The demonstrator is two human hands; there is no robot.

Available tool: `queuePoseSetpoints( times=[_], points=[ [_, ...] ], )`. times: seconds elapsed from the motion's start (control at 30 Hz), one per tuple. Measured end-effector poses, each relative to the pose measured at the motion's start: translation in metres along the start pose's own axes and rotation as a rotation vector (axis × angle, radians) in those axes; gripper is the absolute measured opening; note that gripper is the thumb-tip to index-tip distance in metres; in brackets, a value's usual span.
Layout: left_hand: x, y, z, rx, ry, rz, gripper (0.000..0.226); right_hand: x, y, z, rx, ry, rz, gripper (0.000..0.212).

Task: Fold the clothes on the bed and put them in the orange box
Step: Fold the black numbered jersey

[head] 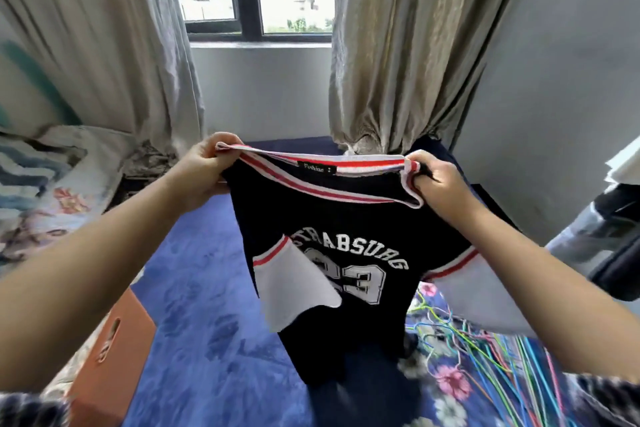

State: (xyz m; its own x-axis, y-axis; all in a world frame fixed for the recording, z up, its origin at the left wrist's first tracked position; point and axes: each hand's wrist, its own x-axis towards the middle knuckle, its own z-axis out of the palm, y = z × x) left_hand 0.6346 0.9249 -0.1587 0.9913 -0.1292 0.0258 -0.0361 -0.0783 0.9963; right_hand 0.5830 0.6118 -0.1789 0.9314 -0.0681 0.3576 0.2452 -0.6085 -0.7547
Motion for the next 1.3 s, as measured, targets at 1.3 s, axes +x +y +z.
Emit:
queuePoseSetpoints(
  times=[1.3],
  points=[
    [-0.247,0.059,-0.028,1.368,-0.102,-0.082,0.038,-0.136,-0.08,-0.089,-0.052,-0.753,0.433,0.008]
  ],
)
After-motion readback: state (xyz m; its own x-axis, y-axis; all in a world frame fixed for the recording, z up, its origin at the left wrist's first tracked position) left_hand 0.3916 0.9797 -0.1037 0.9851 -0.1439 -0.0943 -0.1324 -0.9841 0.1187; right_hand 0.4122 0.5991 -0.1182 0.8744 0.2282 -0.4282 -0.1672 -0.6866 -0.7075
